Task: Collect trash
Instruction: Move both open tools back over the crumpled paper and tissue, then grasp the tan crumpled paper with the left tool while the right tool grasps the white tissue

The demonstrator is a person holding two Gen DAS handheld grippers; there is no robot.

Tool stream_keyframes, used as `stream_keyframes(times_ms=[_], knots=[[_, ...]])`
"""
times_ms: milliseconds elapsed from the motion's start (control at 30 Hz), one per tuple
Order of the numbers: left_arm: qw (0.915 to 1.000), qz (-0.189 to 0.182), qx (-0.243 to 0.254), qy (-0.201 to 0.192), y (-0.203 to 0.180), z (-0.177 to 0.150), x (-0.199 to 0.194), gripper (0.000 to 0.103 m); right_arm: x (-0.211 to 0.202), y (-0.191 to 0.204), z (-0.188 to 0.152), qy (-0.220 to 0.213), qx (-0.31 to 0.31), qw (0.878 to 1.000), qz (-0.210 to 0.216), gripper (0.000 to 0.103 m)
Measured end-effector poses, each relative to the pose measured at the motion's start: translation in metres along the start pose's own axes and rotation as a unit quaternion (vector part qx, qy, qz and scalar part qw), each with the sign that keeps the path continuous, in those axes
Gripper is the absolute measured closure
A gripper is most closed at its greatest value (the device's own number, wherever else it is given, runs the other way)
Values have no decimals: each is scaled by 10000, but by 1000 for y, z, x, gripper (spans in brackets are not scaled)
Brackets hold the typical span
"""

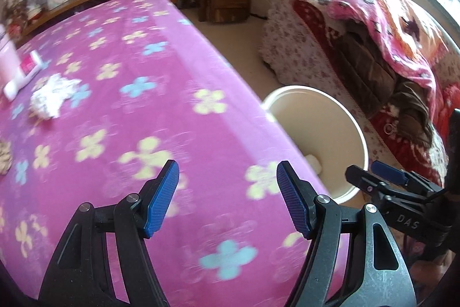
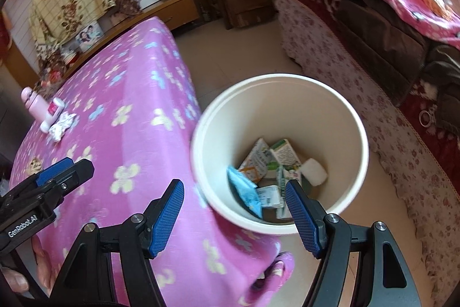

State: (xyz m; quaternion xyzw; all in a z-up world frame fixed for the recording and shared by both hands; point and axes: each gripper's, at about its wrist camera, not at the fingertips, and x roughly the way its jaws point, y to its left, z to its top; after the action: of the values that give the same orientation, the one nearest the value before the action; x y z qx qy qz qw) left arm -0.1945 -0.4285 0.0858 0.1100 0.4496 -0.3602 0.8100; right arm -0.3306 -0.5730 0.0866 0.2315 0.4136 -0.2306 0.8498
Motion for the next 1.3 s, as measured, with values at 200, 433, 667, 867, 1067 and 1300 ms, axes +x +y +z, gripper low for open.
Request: stream_keyframes(times_ms=[200,433,667,867,1067,1300], knots=[[9990,346,-284,-44,51,-13,-21,33,4,46,4,73,-348,9990,262,31],[9945,670,-790,-142,132,-29,-56,33,21,118,7,234,-883,9935,684,30],[9838,968,-1470,-344,227,-33,-90,33,44,200,14,309,-1573,9795,1223,28],[9754,1138,-1870,-277,286,-33,-87,33,74,273,37,312,-2119,9646,1536,27],[9707,1078,-2136,-232,317,-29,-64,33,107,334,67,150,-2566,9545,1510,21],[9710,1081,-2116,-259,335,-19,-42,34,165,387,80,433,-2902,9469,1313,32]])
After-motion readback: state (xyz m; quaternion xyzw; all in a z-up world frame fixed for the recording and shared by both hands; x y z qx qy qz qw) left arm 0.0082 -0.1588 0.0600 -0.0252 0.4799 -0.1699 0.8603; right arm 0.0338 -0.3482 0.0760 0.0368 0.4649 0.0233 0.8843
